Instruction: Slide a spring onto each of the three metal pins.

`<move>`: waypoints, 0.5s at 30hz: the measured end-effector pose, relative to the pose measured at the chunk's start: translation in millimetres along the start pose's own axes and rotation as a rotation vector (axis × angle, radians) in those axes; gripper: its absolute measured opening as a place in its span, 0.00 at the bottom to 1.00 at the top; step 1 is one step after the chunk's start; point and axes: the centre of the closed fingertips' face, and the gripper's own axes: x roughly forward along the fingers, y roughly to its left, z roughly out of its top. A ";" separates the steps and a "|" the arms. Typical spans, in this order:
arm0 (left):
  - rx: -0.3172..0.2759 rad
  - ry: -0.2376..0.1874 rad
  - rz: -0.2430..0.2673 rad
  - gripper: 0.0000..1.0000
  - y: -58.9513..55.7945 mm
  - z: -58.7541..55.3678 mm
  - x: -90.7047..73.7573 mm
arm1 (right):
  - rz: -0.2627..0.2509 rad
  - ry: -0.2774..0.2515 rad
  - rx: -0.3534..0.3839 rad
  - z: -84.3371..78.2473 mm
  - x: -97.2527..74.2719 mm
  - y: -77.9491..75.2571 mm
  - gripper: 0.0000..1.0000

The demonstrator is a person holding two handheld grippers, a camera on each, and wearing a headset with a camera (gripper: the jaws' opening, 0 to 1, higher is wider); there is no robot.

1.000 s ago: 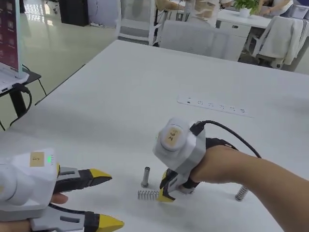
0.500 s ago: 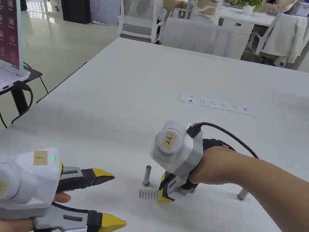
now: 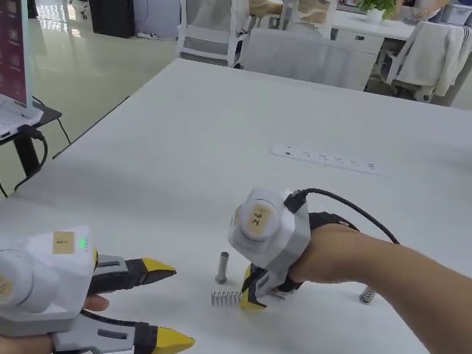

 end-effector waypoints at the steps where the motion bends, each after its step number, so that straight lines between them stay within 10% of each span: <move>1: 0.001 0.000 -0.002 0.50 -0.4 0.0 0.4 | 0.002 0.002 -0.001 -0.7 -0.9 1.1 0.08; 15: 0.036 0.007 -0.065 0.48 -10.8 2.3 16.0 | 0.013 -0.007 0.030 -5.1 -24.0 20.4 0.08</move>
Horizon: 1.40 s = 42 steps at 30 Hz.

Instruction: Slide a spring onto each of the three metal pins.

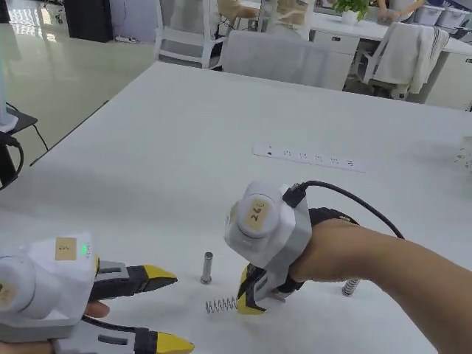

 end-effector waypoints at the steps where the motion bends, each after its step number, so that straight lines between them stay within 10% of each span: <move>1: 0.003 0.000 -0.005 0.47 -0.6 0.4 1.1 | 0.002 -0.004 0.004 0.5 -2.6 2.1 0.08; 42: 0.081 -0.041 -0.061 0.14 -9.1 17.5 11.4 | -0.017 -0.027 -0.039 28.5 -37.6 26.3 0.08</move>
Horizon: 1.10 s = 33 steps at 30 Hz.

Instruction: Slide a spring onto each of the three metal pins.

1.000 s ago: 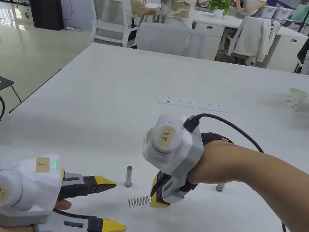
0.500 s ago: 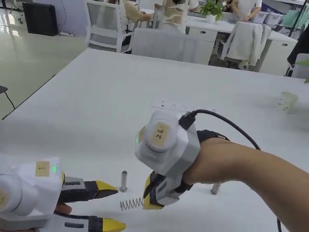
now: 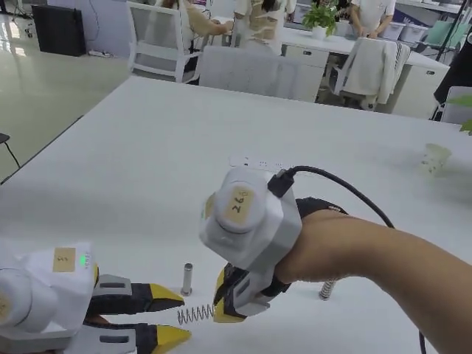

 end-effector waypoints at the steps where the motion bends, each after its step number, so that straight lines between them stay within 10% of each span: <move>1: 0.001 -0.001 -0.001 0.12 -0.4 0.1 -0.2 | 0.001 0.000 -0.002 0.4 0.2 0.3 0.08; 33: 0.030 0.001 -0.017 0.02 -3.0 0.4 2.9 | 0.001 -0.005 -0.005 0.8 -1.9 0.6 0.09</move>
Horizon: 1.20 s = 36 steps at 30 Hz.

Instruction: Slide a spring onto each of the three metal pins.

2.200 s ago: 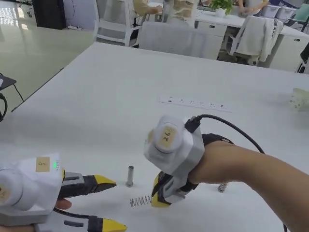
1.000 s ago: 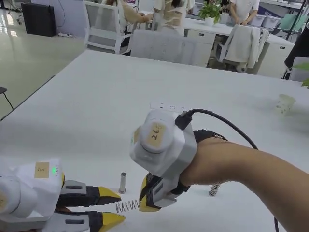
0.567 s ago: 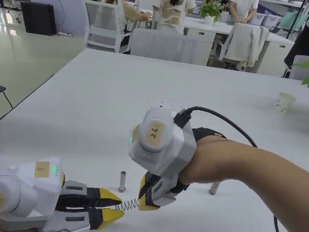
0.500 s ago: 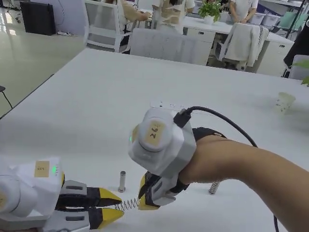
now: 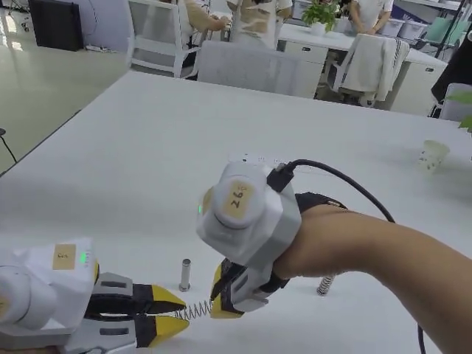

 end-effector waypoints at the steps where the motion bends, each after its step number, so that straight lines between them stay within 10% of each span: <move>1: 0.000 0.000 0.000 0.02 0.1 0.1 -0.1 | 0.000 -0.001 -0.001 0.2 0.1 0.0 0.09; 36: 0.018 -0.028 0.000 0.02 -2.9 14.4 -2.3 | 0.016 -0.013 0.006 -4.1 7.2 3.0 0.09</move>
